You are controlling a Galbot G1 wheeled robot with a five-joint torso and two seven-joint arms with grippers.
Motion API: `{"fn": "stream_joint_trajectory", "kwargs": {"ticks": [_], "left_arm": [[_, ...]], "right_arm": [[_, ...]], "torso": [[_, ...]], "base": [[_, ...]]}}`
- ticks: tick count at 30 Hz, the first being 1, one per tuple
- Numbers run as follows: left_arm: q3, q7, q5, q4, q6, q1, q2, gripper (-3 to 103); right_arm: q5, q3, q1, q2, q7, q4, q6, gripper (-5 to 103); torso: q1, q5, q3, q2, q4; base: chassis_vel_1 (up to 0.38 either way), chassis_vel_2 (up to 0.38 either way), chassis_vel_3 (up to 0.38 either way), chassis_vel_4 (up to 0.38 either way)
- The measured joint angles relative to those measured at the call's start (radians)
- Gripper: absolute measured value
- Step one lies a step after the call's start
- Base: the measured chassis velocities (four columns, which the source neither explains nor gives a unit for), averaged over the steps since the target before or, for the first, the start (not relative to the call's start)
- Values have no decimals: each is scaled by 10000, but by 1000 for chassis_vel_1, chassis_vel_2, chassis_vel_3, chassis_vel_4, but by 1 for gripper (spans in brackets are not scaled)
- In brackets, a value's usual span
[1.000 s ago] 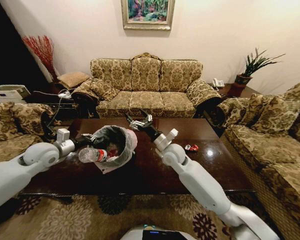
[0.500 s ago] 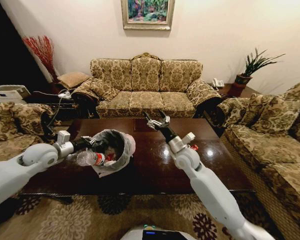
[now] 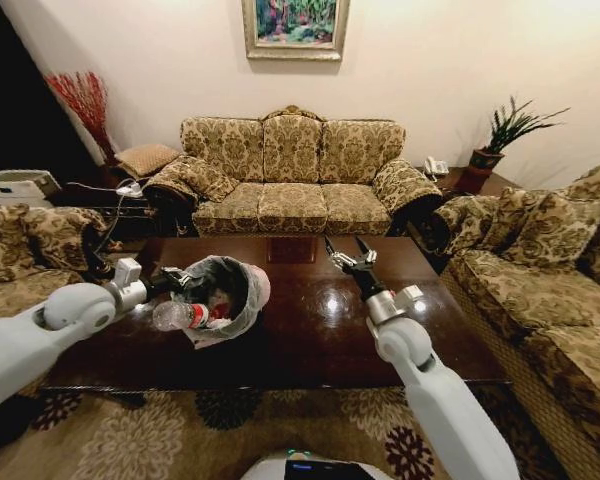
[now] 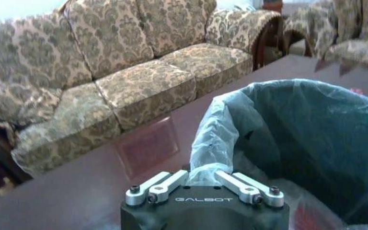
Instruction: Move to the front of the table and place the trash on the table into the trash bin.
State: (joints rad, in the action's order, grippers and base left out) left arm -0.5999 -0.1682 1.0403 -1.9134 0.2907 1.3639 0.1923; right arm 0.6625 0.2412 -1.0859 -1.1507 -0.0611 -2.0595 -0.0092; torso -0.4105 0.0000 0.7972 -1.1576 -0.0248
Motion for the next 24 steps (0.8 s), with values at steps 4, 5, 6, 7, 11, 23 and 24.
{"fn": "stream_joint_trajectory", "kwargs": {"ticks": [4, 5, 6, 7, 11, 23, 24], "left_arm": [[-94, -321, -4, -104, 68, 45, 129, 2], [-94, -321, -4, -104, 68, 45, 129, 2], [-84, -358, -96, -121, 40, 58, 169, 2], [-74, -187, -112, -154, 7, 58, 219, 2], [-67, 199, -50, -174, -19, 18, 290, 2], [-65, 801, -52, -322, 349, -45, 396, 2], [-86, 824, -47, -332, 392, -52, 390, 2]], "right_arm": [[-8, 598, -946, -53, -91, -502, -123, 100], [-8, 598, -946, -53, -91, -502, -123, 100], [-19, 857, -1220, -90, -205, -645, -191, 100], [-20, 1167, -1507, -124, -355, -818, -300, 100], [23, 1624, -1895, -136, -664, -1105, -497, 100], [64, 2066, -2473, -138, -778, -1342, -569, 100], [58, 2065, -2489, -146, -777, -1349, -568, 100]], "torso": [[0, 3, 0, 0, 4], [0, 3, 0, 0, 4], [0, 0, 0, 0, 5], [0, 0, 0, 0, 4], [1, 0, 0, -1, 6], [0, 0, 1, -1, 3], [0, 1, 0, 0, 4]], "base": [[0, 0, 0, 0], [0, 0, 0, 0], [0, 0, 0, 0], [-62, -60, 48, 42], [-52, -61, 56, 45], [-78, -79, 75, 78], [-99, -99, 102, 101]]}}
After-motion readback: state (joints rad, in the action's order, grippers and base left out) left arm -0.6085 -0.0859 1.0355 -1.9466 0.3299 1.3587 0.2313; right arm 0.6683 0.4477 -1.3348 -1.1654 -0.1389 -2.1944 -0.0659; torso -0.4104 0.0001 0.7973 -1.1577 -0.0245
